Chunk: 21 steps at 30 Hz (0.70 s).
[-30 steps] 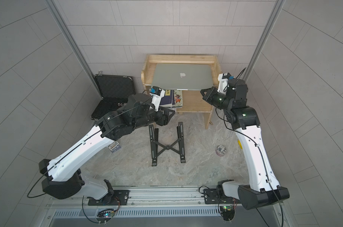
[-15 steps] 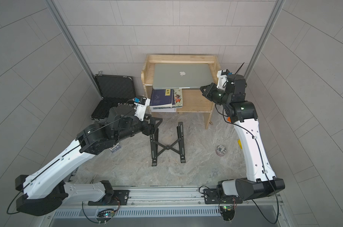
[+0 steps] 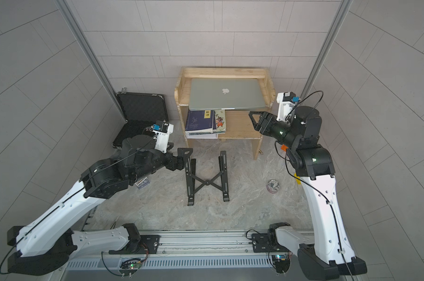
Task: Close the laptop lid and set it aside
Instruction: Reset both arms
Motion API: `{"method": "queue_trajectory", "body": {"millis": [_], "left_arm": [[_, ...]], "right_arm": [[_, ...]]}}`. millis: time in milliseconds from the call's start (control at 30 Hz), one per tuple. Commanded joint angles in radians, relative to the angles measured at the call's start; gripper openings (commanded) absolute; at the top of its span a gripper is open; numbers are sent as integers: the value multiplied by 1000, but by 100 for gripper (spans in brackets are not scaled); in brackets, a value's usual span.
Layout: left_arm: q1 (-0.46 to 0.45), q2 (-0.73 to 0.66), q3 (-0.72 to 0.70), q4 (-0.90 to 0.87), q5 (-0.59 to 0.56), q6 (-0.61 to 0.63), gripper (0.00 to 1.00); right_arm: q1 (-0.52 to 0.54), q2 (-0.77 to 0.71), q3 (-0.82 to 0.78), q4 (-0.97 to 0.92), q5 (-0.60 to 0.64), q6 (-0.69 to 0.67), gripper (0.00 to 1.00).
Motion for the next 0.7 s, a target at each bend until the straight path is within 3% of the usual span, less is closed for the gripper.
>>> {"method": "queue_trajectory", "body": {"millis": [0, 133, 267, 367, 433, 533, 667], "left_arm": [[5, -60, -36, -26, -71, 34, 99], [5, -143, -109, -33, -124, 51, 100], [5, -283, -297, 71, -174, 74, 100], [8, -370, -447, 161, -218, 126, 100], [26, -383, -540, 204, -302, 154, 100], [117, -391, -652, 296, -318, 179, 100], [399, -400, -785, 429, -126, 153, 100]], "right_arm": [[-2, -105, -137, -42, 202, -96, 80], [-2, -281, -365, 19, 367, -155, 100], [-2, -504, -638, 167, 462, -174, 91], [-2, -656, -821, 318, 444, -278, 94], [-2, -679, -889, 347, 499, -280, 95], [-2, -618, -941, 366, 560, -313, 97], [-5, -514, -1059, 469, 685, -361, 100]]}}
